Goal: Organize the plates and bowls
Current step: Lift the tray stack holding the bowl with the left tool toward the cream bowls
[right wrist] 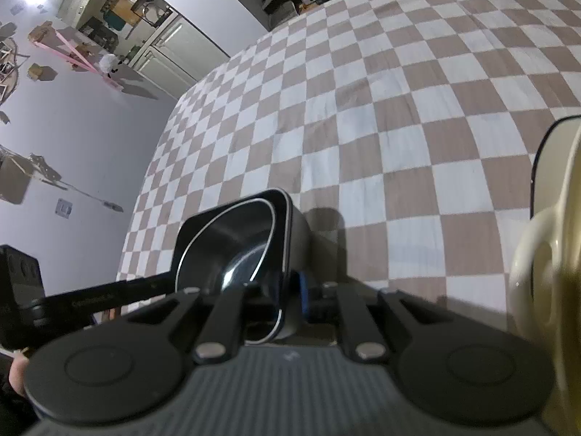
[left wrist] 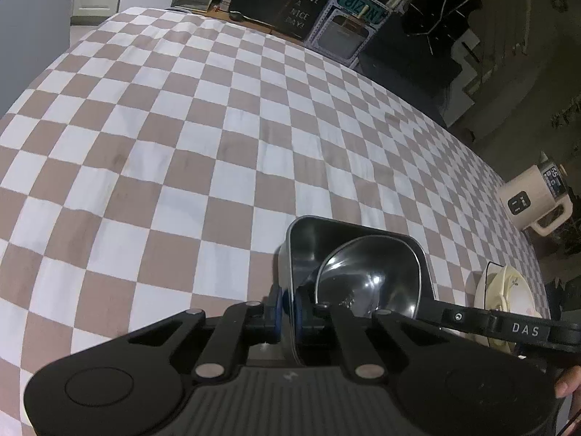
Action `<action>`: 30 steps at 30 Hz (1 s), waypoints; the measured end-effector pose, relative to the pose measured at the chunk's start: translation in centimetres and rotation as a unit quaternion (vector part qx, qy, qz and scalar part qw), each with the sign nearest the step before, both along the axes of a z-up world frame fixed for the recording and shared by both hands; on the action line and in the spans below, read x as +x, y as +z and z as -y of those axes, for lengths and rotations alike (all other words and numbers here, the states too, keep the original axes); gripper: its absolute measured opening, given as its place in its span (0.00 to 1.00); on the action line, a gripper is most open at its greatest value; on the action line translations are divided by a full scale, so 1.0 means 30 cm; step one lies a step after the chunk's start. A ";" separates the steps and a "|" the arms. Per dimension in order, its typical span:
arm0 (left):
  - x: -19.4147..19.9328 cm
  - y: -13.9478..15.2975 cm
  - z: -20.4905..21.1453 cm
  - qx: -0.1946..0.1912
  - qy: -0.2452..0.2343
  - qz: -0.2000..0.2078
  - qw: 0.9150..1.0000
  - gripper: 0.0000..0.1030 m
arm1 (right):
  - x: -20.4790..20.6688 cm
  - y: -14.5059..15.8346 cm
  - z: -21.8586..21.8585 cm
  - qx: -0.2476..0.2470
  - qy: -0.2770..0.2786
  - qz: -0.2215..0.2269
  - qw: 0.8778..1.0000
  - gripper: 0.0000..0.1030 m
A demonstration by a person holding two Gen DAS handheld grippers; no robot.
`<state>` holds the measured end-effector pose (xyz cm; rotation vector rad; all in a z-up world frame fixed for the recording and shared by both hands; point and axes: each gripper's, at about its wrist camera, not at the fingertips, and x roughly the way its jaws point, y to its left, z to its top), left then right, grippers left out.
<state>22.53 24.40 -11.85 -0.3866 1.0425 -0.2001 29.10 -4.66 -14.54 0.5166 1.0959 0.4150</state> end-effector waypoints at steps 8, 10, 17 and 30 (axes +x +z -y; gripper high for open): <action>-0.022 0.038 -0.011 -0.007 0.022 0.024 0.999 0.07 | 0.005 0.024 0.013 0.004 0.004 0.026 1.000 0.11; -0.030 0.056 -0.014 -0.014 0.031 0.034 0.999 0.07 | 0.006 0.040 0.019 0.010 0.002 0.033 0.999 0.10; -0.052 0.142 0.015 -0.013 0.036 0.068 0.997 0.08 | 0.014 0.105 0.049 0.029 -0.004 0.060 0.998 0.09; -0.096 0.317 0.207 -0.043 0.023 0.130 0.990 0.09 | -0.062 0.240 0.257 0.053 -0.020 0.107 0.993 0.09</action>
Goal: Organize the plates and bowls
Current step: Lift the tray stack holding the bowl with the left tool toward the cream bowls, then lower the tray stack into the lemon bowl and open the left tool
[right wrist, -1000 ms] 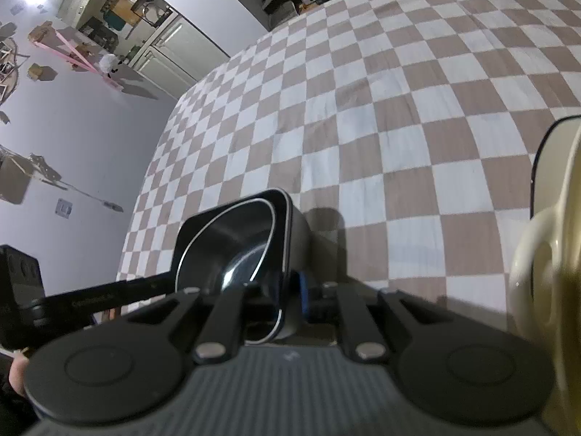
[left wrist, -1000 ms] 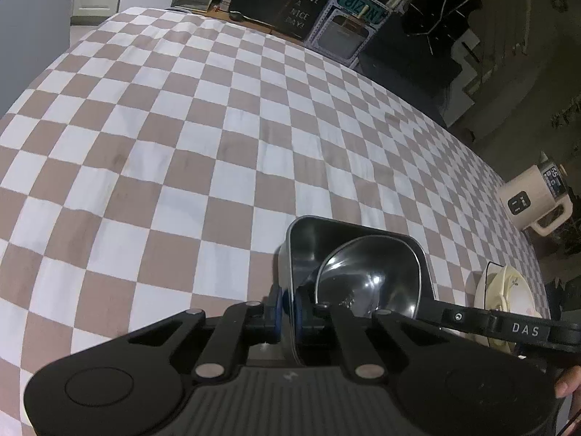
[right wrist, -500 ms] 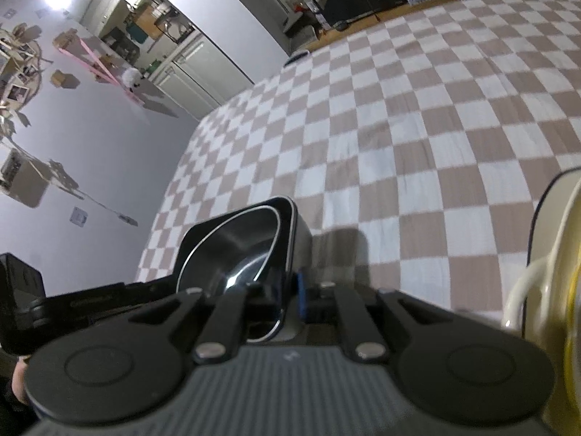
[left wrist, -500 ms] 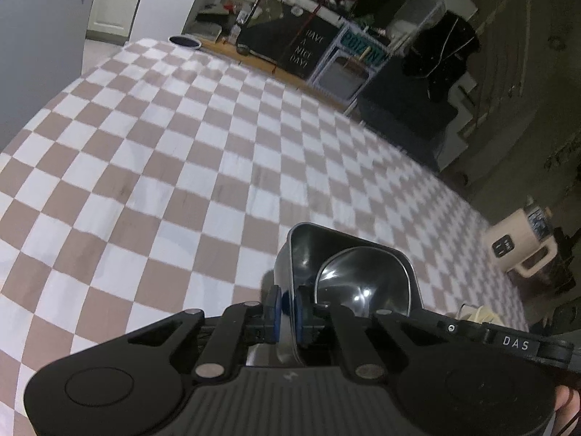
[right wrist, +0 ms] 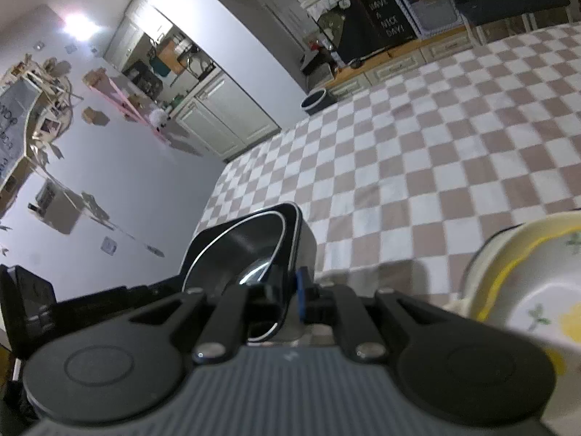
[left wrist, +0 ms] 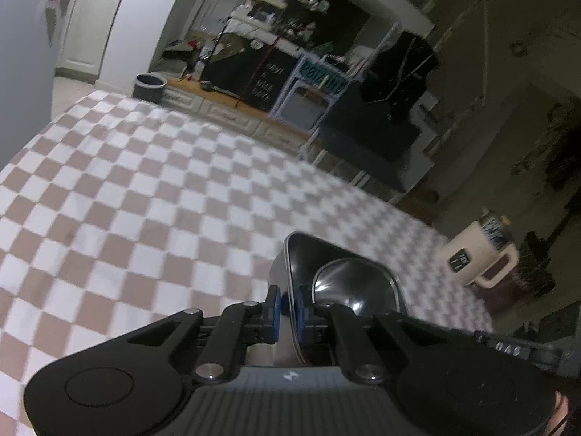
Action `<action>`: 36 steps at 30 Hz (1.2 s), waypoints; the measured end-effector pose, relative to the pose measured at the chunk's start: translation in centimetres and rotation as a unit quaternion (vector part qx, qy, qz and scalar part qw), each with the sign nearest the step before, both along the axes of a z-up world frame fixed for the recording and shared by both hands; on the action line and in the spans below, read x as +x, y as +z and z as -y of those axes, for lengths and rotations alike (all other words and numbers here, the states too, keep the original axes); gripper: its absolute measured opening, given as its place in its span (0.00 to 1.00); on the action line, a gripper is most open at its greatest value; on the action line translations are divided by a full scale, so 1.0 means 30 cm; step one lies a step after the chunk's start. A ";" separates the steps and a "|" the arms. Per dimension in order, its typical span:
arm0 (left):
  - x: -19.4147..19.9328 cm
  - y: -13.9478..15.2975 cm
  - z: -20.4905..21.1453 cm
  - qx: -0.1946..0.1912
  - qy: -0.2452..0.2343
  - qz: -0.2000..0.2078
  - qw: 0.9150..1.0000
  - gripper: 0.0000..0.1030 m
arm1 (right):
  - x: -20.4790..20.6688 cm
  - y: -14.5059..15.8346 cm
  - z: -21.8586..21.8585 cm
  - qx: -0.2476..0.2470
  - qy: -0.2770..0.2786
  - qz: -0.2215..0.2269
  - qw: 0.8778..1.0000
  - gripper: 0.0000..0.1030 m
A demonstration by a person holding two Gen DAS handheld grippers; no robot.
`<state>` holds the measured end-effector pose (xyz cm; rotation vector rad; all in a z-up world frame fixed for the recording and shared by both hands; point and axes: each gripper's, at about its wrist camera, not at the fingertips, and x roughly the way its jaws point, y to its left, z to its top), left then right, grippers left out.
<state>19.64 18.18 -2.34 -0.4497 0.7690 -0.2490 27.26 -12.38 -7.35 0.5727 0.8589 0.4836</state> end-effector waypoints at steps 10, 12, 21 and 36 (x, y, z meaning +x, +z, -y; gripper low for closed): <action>-0.025 0.081 0.264 -0.014 -0.048 0.033 0.998 0.08 | -0.097 0.052 0.226 0.002 -0.050 0.029 0.998 0.08; -0.027 0.082 0.307 -0.019 -0.054 0.036 0.998 0.08 | -0.116 0.045 0.261 0.001 -0.060 0.034 0.998 0.08; -0.031 0.057 0.510 -0.022 -0.083 0.033 0.996 0.09 | -0.199 0.023 0.416 0.001 -0.111 0.039 0.993 0.08; -0.045 -0.091 0.659 -0.020 -0.106 -0.023 0.994 0.09 | -0.234 -0.059 0.512 -0.020 -0.119 0.002 0.993 0.08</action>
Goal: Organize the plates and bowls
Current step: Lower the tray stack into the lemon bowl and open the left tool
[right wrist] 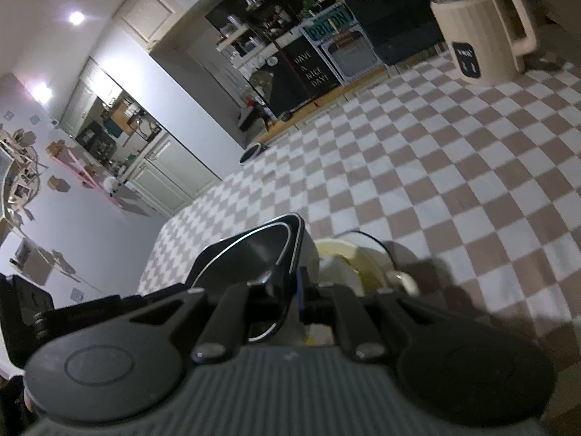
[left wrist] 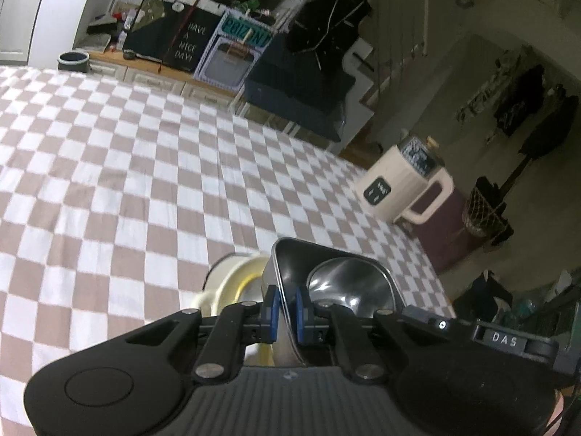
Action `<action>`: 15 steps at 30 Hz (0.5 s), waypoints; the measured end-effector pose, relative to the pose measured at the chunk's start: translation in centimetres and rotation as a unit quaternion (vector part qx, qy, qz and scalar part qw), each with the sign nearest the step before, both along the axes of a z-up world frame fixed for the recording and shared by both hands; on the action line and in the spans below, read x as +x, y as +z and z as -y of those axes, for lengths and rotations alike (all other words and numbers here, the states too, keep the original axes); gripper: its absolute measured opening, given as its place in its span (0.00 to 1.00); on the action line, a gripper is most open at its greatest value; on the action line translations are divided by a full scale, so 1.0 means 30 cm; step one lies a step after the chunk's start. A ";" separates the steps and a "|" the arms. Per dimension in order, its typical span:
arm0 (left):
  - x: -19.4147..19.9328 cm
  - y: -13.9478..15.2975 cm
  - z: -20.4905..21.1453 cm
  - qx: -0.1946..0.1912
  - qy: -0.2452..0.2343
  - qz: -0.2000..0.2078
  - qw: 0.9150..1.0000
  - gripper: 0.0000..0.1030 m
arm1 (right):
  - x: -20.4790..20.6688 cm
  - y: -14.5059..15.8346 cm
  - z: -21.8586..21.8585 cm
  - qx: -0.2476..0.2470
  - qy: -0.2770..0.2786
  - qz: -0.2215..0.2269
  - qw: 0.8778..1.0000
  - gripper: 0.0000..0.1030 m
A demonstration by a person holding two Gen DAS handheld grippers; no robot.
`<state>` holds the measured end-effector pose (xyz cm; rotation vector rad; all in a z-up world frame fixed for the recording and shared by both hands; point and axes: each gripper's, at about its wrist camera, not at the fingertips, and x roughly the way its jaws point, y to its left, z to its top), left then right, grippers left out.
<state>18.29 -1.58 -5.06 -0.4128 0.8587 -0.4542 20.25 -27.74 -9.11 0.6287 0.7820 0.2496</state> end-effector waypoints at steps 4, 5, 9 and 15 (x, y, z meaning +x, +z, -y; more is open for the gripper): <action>0.006 -0.045 0.020 0.004 -0.005 -0.017 1.000 0.09 | -0.001 -0.020 0.010 -0.004 -0.003 -0.011 1.000 0.08; 0.010 -0.053 0.025 0.006 -0.006 -0.020 1.000 0.09 | 0.001 -0.022 0.009 -0.005 -0.004 -0.013 1.000 0.08; 0.026 -0.076 0.041 0.024 -0.010 -0.023 0.999 0.09 | 0.013 -0.028 -0.011 -0.014 -0.005 -0.021 1.000 0.08; 0.046 -0.094 0.043 0.040 -0.002 -0.025 0.999 0.09 | 0.028 -0.053 -0.015 -0.028 0.002 -0.026 0.999 0.08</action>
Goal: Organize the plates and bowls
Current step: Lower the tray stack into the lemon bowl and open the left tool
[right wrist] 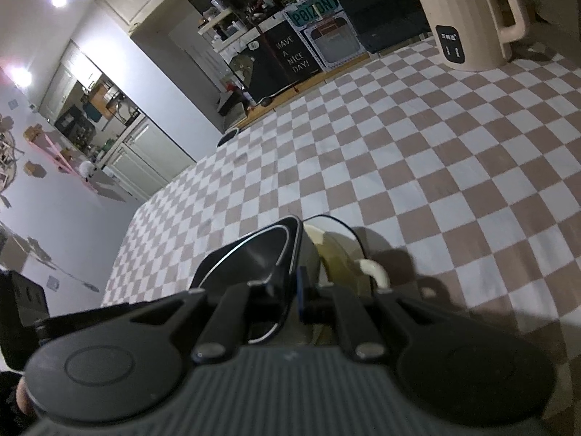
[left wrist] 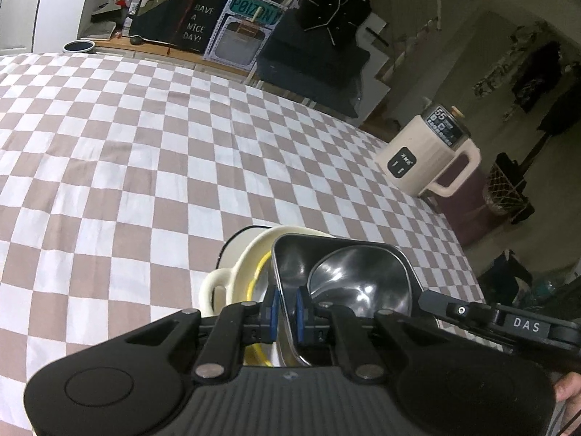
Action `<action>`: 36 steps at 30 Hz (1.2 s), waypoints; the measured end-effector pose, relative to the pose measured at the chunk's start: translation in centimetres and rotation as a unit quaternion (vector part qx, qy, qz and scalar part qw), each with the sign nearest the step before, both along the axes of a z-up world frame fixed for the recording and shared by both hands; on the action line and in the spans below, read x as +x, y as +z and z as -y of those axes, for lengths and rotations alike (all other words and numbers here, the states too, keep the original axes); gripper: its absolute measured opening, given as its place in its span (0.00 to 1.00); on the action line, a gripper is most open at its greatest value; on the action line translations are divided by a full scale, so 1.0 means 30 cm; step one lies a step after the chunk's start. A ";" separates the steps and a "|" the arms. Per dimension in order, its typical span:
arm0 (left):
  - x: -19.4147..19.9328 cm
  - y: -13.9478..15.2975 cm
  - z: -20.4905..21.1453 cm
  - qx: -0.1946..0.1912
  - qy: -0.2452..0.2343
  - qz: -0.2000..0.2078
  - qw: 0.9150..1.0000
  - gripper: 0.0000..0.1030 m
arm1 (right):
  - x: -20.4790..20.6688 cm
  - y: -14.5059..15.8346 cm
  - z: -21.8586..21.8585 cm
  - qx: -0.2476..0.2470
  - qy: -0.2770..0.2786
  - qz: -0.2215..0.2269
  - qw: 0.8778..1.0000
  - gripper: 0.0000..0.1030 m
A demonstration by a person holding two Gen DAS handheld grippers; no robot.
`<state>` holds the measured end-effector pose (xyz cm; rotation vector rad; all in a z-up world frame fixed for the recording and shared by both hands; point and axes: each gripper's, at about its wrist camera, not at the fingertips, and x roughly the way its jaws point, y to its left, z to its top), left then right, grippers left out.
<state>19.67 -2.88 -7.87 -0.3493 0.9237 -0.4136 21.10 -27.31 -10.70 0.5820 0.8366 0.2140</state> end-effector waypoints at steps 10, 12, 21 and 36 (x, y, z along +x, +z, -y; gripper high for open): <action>-0.004 -0.002 -0.009 -0.006 -0.009 0.008 1.000 0.09 | -0.013 -0.038 0.006 -0.009 0.010 -0.021 1.000 0.06; -0.005 -0.003 -0.008 -0.005 -0.012 0.009 1.000 0.09 | -0.014 -0.035 0.004 -0.011 0.009 -0.021 1.000 0.06; 0.005 -0.016 -0.005 -0.002 -0.013 -0.001 1.000 0.10 | -0.007 -0.026 0.007 -0.004 0.003 -0.027 1.000 0.07; -0.018 0.025 -0.003 0.014 -0.017 0.008 1.000 0.21 | -0.008 0.001 -0.010 -0.047 0.012 -0.028 0.998 0.10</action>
